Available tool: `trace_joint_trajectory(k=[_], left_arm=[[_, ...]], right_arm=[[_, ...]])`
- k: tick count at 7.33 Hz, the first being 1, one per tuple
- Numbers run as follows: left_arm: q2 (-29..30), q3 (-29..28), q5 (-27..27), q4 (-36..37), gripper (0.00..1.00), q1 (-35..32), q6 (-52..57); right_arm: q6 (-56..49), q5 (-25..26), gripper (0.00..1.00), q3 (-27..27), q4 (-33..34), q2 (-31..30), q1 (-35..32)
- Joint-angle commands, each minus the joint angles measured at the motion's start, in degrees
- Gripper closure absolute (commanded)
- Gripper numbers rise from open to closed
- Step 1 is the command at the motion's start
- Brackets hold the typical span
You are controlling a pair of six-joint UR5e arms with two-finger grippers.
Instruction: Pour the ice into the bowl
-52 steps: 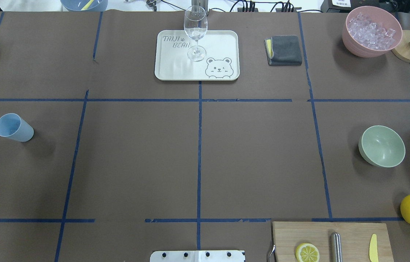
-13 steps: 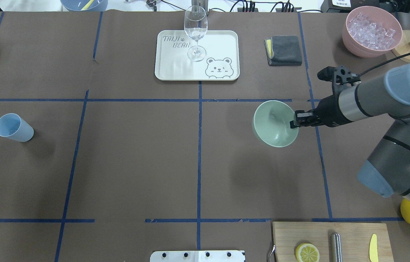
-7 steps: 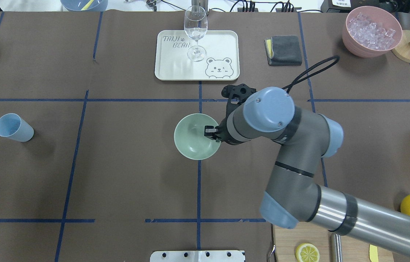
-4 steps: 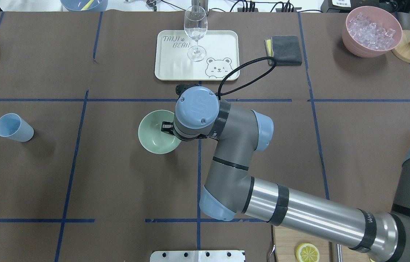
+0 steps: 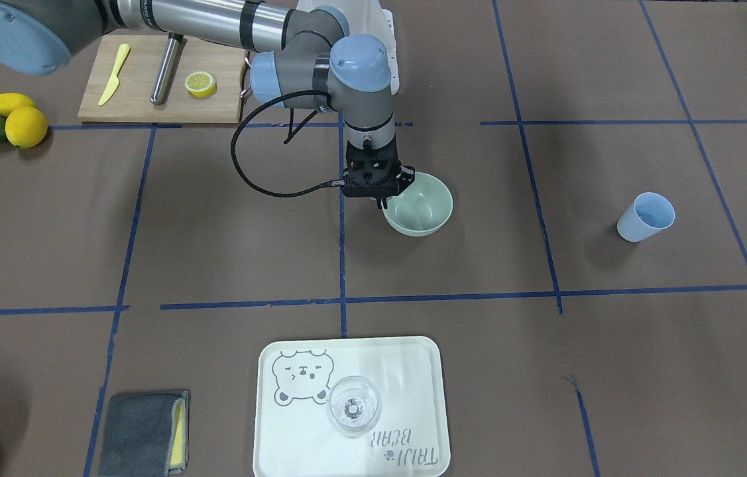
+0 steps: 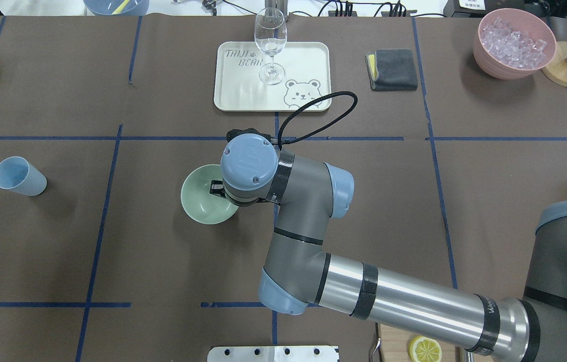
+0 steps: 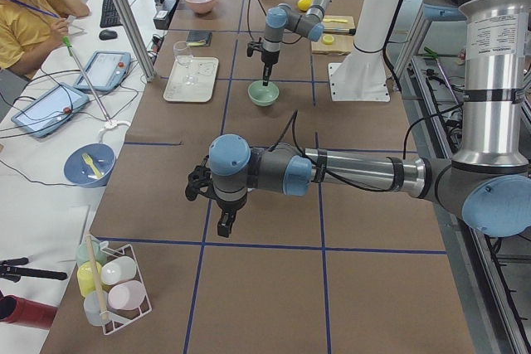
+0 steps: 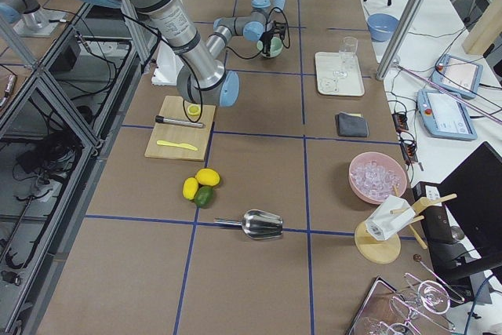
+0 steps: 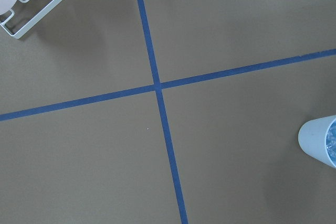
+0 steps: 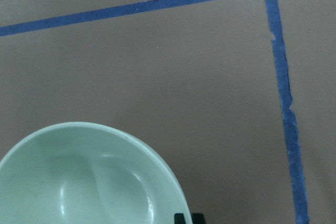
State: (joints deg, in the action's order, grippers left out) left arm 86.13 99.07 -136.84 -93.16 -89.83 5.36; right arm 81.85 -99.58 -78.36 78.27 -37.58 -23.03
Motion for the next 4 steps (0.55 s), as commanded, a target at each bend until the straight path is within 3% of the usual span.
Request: trace_joint_trajectory(k=[1, 2, 4], left_arm=[[0.0, -0.1, 0.0, 0.0, 0.0, 0.0, 0.0], [0.0, -0.2, 0.0, 0.0, 0.0, 0.0, 0.0], [0.0, -0.2, 0.0, -0.1, 0.0, 0.0, 0.1]], right_arm=[[-0.1, 0.5, 1.0, 0.3, -0.1, 0.0, 0.2], [0.0, 2.8, 0.01, 0.1, -1.4, 0.2, 0.3], [-0.6, 5.0, 0.0, -0.6, -3.4, -0.2, -1.1]])
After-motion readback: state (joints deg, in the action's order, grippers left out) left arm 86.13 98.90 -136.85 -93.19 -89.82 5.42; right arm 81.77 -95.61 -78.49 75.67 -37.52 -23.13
